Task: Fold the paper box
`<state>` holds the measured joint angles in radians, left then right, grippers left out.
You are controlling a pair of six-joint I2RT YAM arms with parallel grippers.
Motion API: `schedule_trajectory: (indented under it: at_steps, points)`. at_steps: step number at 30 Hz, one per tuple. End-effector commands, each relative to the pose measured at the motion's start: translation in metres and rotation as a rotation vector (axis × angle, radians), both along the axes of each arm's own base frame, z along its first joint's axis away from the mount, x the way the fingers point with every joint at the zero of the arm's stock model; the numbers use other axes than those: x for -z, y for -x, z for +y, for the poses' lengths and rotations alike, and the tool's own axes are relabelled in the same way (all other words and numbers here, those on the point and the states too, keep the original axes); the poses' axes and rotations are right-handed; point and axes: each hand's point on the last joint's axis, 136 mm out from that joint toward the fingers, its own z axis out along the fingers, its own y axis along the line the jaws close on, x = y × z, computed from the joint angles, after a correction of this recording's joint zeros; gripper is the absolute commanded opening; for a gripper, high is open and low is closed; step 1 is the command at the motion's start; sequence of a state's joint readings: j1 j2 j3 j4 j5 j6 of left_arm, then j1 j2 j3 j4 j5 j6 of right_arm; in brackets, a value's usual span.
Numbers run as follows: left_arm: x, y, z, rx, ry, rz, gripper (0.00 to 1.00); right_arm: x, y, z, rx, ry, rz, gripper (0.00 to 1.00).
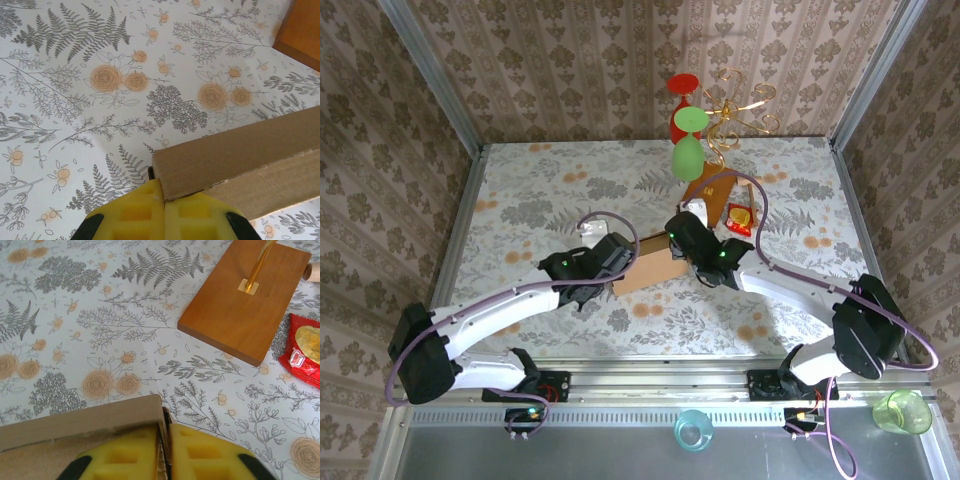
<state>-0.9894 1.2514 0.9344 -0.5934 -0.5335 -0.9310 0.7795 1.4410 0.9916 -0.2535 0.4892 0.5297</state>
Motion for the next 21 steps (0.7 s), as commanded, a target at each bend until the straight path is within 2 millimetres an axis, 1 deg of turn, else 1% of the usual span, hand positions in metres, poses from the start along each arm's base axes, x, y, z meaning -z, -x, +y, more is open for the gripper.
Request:
schedule_trajectory:
  at_steps: [1,2,4,8,14,16,18,21]
  points:
    - [0.036,0.02,0.014,-0.01,-0.101,0.103,0.0,0.001,0.015,0.002,-0.028,-0.03,0.047,0.21]
    - [0.037,0.019,0.014,-0.017,-0.106,0.102,0.0,0.002,0.016,0.001,-0.026,-0.03,0.052,0.25]
    - [0.037,0.019,0.014,-0.022,-0.112,0.097,0.0,-0.008,0.02,-0.003,-0.022,-0.055,0.039,0.3]
    - [0.036,0.019,0.017,-0.041,-0.127,0.089,0.0,-0.016,0.026,-0.005,-0.015,-0.104,0.036,0.38]
    - [0.031,0.019,0.017,-0.043,-0.141,0.059,0.0,-0.031,0.035,-0.012,0.018,-0.212,0.039,0.44]
    - [0.03,0.02,0.016,-0.04,-0.142,0.053,0.0,-0.039,0.039,-0.016,0.048,-0.27,0.028,0.48]
    - [0.029,0.02,0.016,-0.038,-0.146,0.048,0.0,-0.047,0.041,-0.022,0.096,-0.362,0.022,0.56]
    - [0.029,0.02,0.014,-0.035,-0.152,0.045,0.0,-0.053,0.04,-0.028,0.171,-0.565,0.049,0.6]
